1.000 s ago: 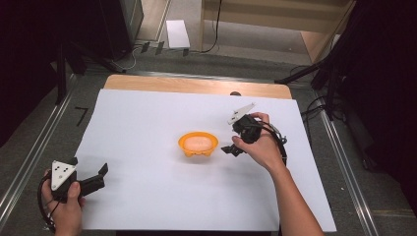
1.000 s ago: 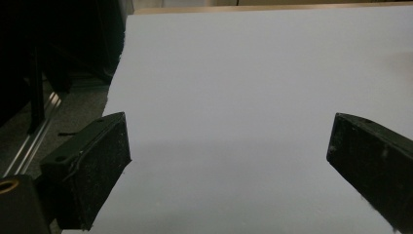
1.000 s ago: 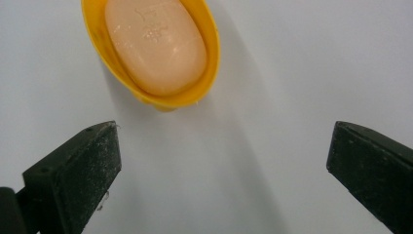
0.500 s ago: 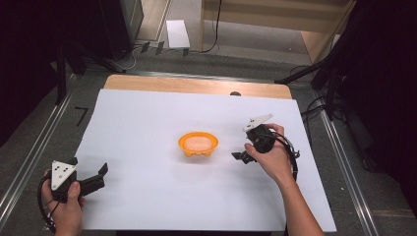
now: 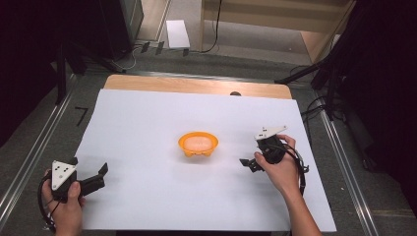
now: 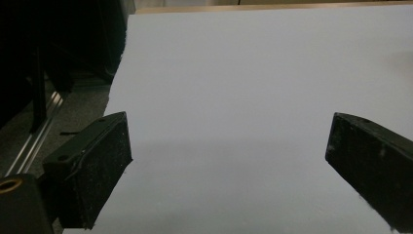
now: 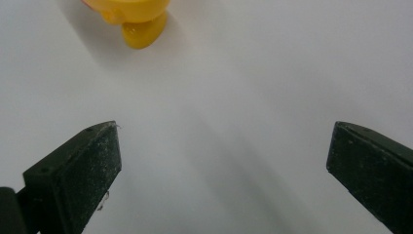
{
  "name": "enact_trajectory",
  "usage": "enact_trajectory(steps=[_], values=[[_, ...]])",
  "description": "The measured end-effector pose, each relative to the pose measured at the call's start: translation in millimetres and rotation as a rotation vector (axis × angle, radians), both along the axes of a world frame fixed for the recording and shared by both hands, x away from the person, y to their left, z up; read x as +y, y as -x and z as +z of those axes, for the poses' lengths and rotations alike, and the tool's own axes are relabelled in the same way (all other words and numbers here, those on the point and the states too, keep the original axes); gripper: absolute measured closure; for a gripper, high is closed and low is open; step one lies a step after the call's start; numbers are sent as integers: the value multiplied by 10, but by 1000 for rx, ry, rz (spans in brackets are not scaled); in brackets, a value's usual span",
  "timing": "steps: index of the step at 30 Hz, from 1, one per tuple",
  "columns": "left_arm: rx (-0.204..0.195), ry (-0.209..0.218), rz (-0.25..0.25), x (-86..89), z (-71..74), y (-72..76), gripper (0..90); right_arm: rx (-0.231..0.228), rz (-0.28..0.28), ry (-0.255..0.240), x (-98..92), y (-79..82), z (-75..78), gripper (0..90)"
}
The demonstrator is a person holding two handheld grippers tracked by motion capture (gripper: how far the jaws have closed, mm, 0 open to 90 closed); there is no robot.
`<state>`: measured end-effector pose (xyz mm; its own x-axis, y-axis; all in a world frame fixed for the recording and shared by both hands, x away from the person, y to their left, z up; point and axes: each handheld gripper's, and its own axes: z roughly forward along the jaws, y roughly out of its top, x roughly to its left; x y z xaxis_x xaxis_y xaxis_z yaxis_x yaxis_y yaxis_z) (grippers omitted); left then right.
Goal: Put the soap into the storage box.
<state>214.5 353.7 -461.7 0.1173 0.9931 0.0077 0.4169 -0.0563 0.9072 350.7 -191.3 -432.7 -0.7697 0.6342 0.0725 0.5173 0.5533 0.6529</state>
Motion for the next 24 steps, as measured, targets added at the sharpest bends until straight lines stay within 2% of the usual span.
enact_trajectory(steps=[3,11,19,24], values=[[0,0,1,0,0,0,37,20,-15,-52,-73,52,-41,0],[2,0,7,1,1,1,37,9,-77,-72,-283,219,-108,0],[2,0,11,1,1,0,37,-23,-134,-78,-480,380,-201,0],[3,-1,11,-2,0,-2,38,-28,-174,-104,-595,459,-245,0]])
